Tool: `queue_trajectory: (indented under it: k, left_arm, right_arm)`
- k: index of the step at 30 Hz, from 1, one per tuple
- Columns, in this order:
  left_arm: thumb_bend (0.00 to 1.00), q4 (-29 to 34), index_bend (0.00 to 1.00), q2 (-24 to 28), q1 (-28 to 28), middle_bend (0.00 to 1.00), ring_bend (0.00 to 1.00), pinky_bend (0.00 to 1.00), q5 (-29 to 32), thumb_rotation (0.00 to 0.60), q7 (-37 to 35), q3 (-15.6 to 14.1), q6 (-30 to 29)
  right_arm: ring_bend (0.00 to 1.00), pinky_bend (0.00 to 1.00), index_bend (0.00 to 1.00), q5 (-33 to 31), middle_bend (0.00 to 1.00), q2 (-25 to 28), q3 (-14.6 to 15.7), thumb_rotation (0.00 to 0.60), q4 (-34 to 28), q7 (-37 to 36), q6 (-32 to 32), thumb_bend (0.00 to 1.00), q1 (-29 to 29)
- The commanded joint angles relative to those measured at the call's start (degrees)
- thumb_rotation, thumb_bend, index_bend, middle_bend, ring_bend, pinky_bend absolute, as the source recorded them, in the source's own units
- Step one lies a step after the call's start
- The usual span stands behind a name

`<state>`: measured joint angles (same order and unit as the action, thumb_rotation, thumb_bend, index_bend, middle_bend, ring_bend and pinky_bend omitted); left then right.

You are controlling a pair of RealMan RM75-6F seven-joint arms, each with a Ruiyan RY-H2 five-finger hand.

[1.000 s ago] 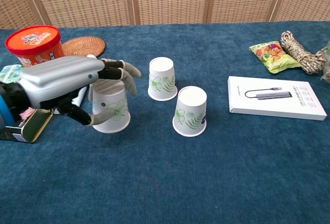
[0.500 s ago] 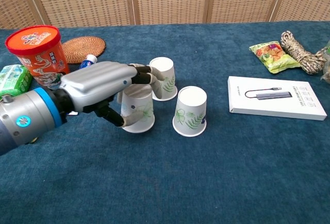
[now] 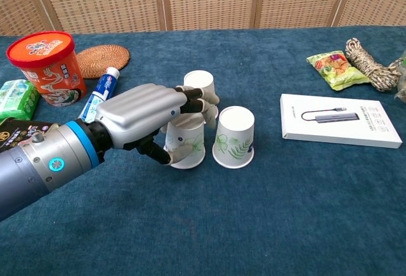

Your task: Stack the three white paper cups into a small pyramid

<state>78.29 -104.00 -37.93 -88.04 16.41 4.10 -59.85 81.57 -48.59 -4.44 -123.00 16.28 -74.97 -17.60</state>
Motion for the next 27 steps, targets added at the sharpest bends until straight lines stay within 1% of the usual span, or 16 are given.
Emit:
queue_trajectory:
  k: [1, 3, 6, 9, 12, 18, 21, 27]
  left_arm:
    - [0.48, -1.1, 0.28, -0.8, 0.0, 0.12, 0.13, 0.49, -0.5, 0.6, -0.7, -0.6, -0.6]
    - [0.48, -1.6, 0.27, -1.0, 0.0, 0.1, 0.11, 0.47, -0.7, 0.6, -1.2, -0.8, -0.7]
    - [0.48, -2.1, 0.25, -1.1, 0.1, 0.08, 0.07, 0.4, -0.8, 0.6, -1.7, -1.1, -1.0]
    - [0.48, -2.4, 0.22, -1.2, 0.1, 0.03, 0.01, 0.3, -1.2, 0.6, -2.8, -1.4, -1.5]
    - [0.48, -2.6, 0.16, -1.2, 0.1, 0.0, 0.0, 0.21, -1.6, 0.6, -3.9, -1.7, -1.8]
    - [0.48, -1.7, 0.11, -0.4, 0.0, 0.0, 0.0, 0.14, -2.2, 0.6, -4.9, -2.1, -2.3]
    - [0.48, -0.2, 0.09, 0.9, 0.2, 0.0, 0.0, 0.11, -2.6, 0.6, -5.5, -2.4, -2.8]
    - [0.48, 7.4, 0.06, 7.0, 1.0, 0.0, 0.0, 0.1, -2.7, 0.6, -7.5, -3.4, -3.1]
  right_arm:
    - [0.0, 0.3, 0.04, 0.2, 0.0, 0.1, 0.0, 0.6, 0.2, -0.4, 0.1, 0.48, 0.2]
    - [0.0, 0.3, 0.04, 0.4, 0.0, 0.2, 0.0, 0.6, 0.2, -0.7, 0.1, 0.48, 0.3]
    - [0.0, 0.3, 0.04, 0.7, 0.0, 0.3, 0.0, 0.6, 0.3, -1.1, 0.0, 0.48, 0.5]
    - [0.0, 0.3, 0.04, 0.9, 0.0, 0.4, 0.0, 0.6, 0.2, -1.2, 0.1, 0.48, 0.7]
    - [0.0, 0.3, 0.04, 1.1, 0.0, 0.5, 0.0, 0.6, 0.1, -1.1, 0.1, 0.48, 0.8]
    - [0.0, 0.3, 0.04, 1.1, 0.0, 0.6, -0.2, 0.6, -0.4, -0.6, 0.0, 0.48, 1.0]
    - [0.0, 0.3, 0.04, 1.1, 0.0, 0.6, -0.2, 0.6, -0.5, -0.4, 0.1, 0.48, 1.1]
    - [0.0, 0.3, 0.04, 1.0, 0.0, 0.4, -0.4, 0.6, -0.4, -0.3, 0.3, 0.48, 1.1]
